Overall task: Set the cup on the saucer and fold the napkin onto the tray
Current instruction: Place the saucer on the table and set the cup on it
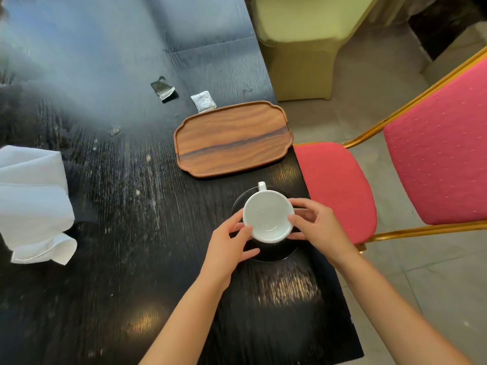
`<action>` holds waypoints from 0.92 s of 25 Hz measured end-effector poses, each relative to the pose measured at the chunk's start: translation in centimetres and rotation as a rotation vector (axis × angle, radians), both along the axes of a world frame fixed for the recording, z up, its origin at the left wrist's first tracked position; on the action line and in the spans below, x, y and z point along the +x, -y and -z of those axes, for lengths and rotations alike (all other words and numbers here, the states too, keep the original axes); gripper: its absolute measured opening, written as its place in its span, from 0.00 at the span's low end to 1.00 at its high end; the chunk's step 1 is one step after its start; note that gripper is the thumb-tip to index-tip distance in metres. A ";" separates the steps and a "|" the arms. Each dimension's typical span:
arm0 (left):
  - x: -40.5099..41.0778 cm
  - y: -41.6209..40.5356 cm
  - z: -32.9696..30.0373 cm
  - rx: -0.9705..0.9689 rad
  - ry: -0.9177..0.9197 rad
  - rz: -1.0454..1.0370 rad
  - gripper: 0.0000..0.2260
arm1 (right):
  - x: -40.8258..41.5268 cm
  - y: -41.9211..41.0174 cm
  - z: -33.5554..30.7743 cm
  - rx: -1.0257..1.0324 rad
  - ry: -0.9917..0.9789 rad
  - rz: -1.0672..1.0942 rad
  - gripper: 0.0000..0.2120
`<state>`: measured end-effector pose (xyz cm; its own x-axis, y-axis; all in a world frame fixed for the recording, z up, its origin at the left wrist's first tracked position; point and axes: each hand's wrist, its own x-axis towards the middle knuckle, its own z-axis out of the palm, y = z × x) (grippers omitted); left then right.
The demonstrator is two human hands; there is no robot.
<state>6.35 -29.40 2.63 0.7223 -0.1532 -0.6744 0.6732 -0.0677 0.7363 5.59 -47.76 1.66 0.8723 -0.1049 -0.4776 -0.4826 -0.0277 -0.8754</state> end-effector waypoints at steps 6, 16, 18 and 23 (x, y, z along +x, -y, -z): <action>-0.4 0.3 0.8 0.082 -0.010 -0.020 0.20 | -0.1 0.1 0.6 -0.008 -0.027 -0.051 0.14; -1.0 0.0 0.6 0.254 0.178 -0.011 0.20 | -0.2 0.4 0.4 -0.182 0.036 -0.095 0.17; -1.1 0.0 0.6 0.257 0.179 -0.018 0.20 | -0.3 0.3 0.4 -0.187 0.037 -0.084 0.17; -1.3 0.0 0.9 0.259 0.194 -0.021 0.21 | -0.5 0.0 0.2 -0.222 0.051 -0.080 0.17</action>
